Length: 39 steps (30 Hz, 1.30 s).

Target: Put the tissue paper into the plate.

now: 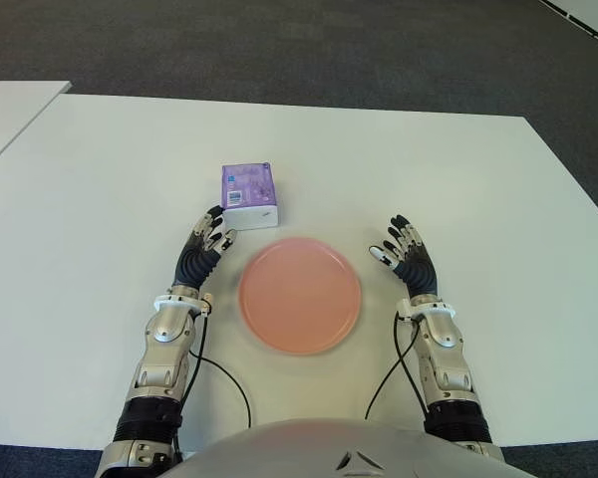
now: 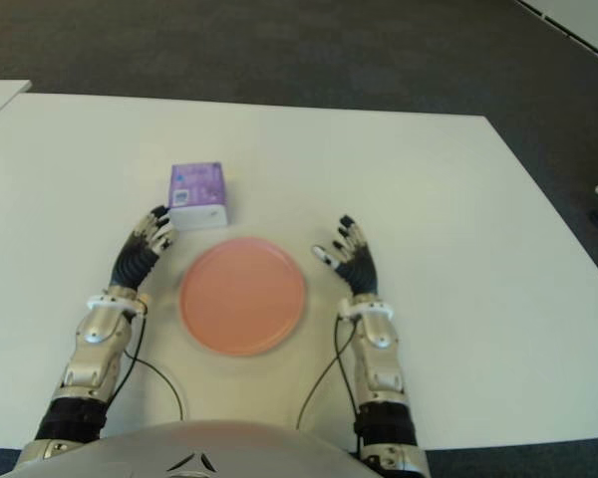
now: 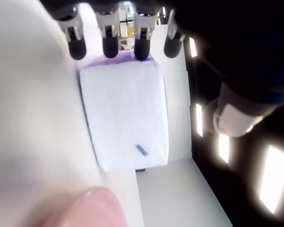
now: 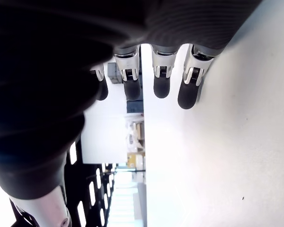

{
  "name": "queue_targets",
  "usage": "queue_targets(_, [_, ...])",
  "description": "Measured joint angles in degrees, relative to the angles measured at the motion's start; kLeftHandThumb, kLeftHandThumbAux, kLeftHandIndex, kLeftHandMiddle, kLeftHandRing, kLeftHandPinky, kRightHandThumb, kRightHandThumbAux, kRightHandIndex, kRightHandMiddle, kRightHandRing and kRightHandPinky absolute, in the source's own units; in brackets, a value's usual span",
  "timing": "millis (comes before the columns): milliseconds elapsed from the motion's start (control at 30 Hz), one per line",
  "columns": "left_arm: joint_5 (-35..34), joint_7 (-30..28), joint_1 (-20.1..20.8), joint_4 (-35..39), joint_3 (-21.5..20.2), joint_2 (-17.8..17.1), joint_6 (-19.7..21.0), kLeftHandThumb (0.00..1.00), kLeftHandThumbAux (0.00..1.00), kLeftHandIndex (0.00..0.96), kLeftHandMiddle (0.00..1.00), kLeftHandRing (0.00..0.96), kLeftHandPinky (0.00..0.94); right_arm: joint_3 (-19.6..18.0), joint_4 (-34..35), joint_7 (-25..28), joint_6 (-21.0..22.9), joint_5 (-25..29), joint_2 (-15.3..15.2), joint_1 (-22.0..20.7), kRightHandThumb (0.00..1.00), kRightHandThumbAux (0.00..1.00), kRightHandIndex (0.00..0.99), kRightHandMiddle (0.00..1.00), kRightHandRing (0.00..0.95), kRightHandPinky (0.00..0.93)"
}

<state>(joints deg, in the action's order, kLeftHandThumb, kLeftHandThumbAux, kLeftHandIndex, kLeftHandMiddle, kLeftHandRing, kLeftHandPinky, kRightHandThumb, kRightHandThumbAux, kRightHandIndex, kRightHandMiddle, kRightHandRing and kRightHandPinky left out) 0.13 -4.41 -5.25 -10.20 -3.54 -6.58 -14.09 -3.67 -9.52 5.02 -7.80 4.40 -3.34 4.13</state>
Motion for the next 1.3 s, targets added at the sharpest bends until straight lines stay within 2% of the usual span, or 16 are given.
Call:
queue_targets(567, [-0.05,0.00,0.33,-1.12,-0.08,-0.21,-0.72,0.000,0.504,0.000,0.000,0.000,0.000,0.00,-0.07,-0.12,0.00,0.03,0.09,-0.02,0.040,0.790,0.000,0.019,0.018,0.066])
queue_targets(900, [-0.08,0.00,1.12,-1.80,-0.30,-0.34,-1.01,0.000,0.536,0.000,0.000,0.000,0.000,0.01,-0.55,-0.15,-0.14,0.01,0.09,-0.35,0.036,0.791,0.000,0.018,0.018,0.068])
queue_targets(1200, [-0.08,1.36,3.21,-1.51,-1.87,-0.49,-0.72,0.000,0.584,0.000,0.000,0.000,0.000,0.06,-1.36,-0.55,-0.65,-0.18,0.23,-0.91,0.034,0.796,0.002,0.018,0.019,0.069])
queue_targets(1300, [-0.05,1.67,5.18,-1.51,-3.66,-2.12,-0.57,0.000,0.584,0.000,0.000,0.000,0.000,0.06,-1.65,-0.59,-0.76,-0.22,0.23,-1.16,0.033,0.796,0.003,0.018,0.019,0.069])
